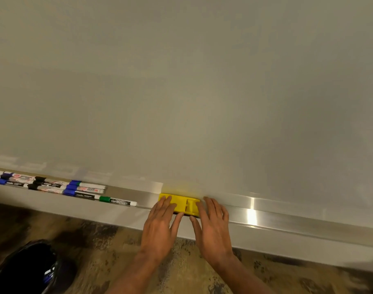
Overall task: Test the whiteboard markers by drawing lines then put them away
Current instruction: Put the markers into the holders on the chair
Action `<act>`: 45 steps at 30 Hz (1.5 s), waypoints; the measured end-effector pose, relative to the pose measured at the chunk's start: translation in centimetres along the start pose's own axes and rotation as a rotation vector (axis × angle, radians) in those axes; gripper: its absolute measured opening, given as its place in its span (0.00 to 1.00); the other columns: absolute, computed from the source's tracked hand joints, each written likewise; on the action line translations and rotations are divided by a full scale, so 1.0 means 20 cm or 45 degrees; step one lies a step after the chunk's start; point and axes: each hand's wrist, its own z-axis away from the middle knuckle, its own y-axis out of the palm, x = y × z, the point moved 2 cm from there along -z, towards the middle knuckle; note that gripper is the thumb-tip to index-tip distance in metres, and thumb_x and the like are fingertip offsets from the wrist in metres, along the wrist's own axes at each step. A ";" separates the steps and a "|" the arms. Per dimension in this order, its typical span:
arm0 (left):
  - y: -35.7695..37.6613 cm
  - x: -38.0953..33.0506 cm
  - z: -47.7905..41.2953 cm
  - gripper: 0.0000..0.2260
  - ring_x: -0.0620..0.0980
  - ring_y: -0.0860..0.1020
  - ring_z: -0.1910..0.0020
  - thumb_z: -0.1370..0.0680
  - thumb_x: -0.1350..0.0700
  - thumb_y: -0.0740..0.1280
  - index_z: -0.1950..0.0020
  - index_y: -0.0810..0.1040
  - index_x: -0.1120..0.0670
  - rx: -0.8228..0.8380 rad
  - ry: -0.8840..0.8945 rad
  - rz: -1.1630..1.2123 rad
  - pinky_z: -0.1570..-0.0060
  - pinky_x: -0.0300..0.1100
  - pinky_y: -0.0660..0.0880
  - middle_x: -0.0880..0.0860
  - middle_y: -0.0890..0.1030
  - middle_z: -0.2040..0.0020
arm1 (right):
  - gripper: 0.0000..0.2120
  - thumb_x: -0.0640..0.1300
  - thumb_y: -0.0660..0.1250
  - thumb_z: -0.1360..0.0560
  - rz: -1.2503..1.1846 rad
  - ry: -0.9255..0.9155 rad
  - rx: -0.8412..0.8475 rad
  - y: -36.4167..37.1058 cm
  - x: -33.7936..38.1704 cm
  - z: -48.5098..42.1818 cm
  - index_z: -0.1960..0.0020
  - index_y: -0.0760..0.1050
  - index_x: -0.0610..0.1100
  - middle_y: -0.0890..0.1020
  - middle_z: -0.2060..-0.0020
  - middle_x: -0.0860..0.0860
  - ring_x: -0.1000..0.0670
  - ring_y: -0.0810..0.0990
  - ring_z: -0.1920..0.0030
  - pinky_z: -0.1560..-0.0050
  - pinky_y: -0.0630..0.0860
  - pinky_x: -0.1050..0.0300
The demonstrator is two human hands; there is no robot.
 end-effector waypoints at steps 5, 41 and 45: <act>-0.06 -0.26 0.04 0.26 0.49 0.56 0.18 0.14 0.40 0.53 0.22 0.69 0.53 0.012 0.062 0.107 0.20 0.45 0.53 0.51 0.63 0.19 | 0.21 0.55 0.55 0.16 -0.003 0.085 -0.009 -0.19 -0.07 0.07 0.30 0.71 0.46 0.70 0.27 0.44 0.42 0.66 0.26 0.27 0.61 0.40; 0.44 -2.67 0.62 0.36 0.49 0.32 0.19 0.19 0.32 0.37 0.17 0.38 0.52 0.498 0.686 0.072 0.19 0.51 0.41 0.52 0.34 0.17 | 0.33 0.63 0.43 0.17 0.378 0.969 -0.148 -1.60 -1.68 1.61 0.22 0.60 0.43 0.50 0.20 0.42 0.42 0.43 0.20 0.23 0.52 0.36; 0.56 -2.95 0.72 0.34 0.48 0.32 0.19 0.17 0.34 0.41 0.17 0.39 0.53 0.538 0.799 0.081 0.19 0.50 0.40 0.53 0.35 0.17 | 0.32 0.62 0.47 0.17 0.404 1.073 -0.174 -1.69 -1.88 1.83 0.23 0.63 0.42 0.53 0.20 0.41 0.41 0.46 0.20 0.24 0.53 0.36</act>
